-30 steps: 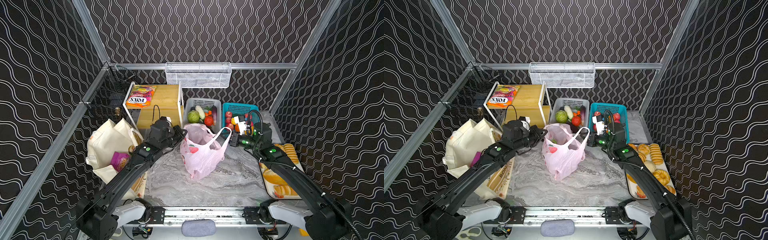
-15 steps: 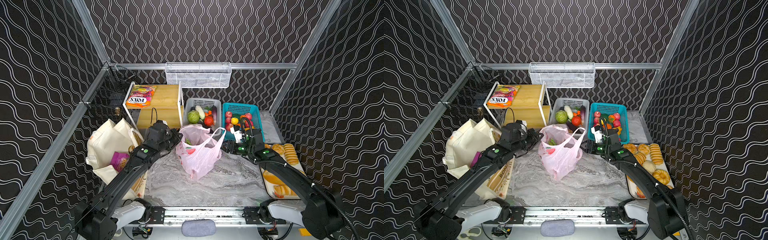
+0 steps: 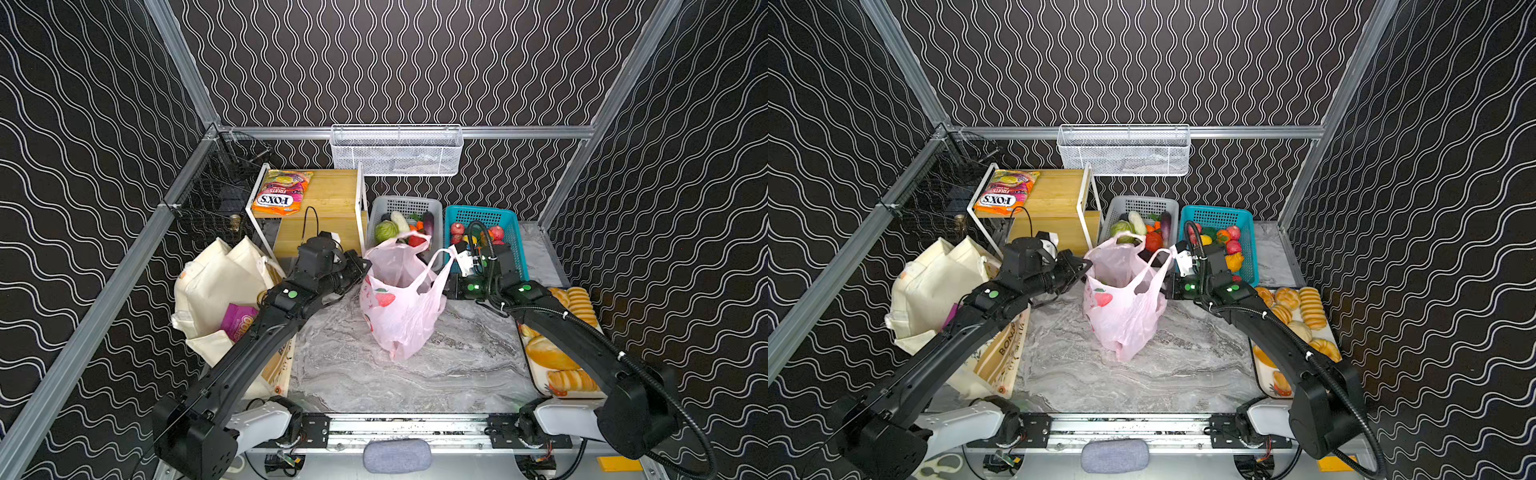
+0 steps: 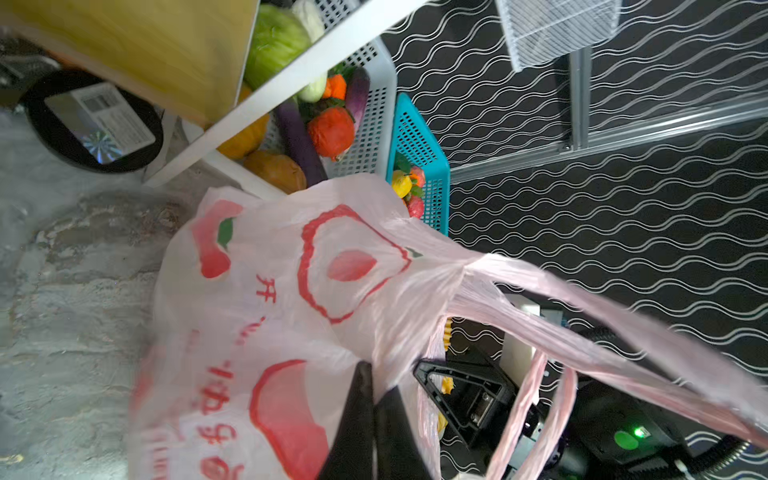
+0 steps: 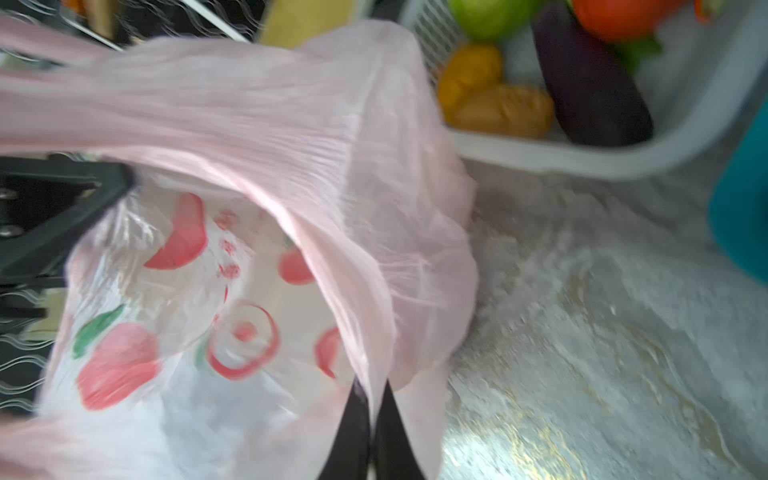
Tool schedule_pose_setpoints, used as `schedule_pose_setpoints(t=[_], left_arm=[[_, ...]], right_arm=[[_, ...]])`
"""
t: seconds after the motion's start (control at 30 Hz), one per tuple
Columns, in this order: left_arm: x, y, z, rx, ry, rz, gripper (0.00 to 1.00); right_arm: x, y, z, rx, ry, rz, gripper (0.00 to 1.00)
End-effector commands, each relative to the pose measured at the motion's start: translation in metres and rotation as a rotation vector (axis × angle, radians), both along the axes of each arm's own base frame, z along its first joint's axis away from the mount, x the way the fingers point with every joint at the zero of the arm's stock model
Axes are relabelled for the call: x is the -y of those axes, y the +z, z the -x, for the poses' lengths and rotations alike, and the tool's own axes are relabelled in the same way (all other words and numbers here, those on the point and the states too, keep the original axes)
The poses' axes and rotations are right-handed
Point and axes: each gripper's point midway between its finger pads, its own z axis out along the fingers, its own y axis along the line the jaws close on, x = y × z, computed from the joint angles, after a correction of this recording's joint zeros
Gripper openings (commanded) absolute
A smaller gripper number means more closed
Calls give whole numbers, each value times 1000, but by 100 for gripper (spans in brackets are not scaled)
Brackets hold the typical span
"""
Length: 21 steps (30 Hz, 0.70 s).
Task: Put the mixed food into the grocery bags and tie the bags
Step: 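Grasp the pink bag handle with right gripper and lift it upright, then release the bag handle and reach right gripper into the teal fruit basket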
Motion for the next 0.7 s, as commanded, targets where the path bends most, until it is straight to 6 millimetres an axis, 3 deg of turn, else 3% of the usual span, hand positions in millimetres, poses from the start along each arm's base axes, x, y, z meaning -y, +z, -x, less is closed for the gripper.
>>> schedule_pose_setpoints(t=[0.0,0.03,0.1,0.13,0.2,0.27,0.47,0.57,0.67], left_arm=[[-46,8,10,21,134,-221,0],[-59,8,14,13,181,-269,0],[-79,8,20,8,247,-333,0],[-81,10,21,13,249,-337,0],[-70,16,19,49,202,-303,0],[-52,18,15,75,126,-257,0],[1,-6,5,6,-107,-171,0],[21,-14,0,-15,-196,-130,0],[32,-23,-5,-39,-246,-122,0]], right_arm=[[-24,67,39,61,244,-264,0],[-28,81,47,64,297,-328,0],[-31,75,56,14,364,-375,0],[-32,67,52,0,345,-357,0],[-24,31,27,-30,192,-209,0],[-19,6,16,-60,128,-130,0],[-20,-33,15,-163,110,-115,1],[-9,-39,11,-140,40,-95,25],[17,-37,1,-91,-59,-72,38]])
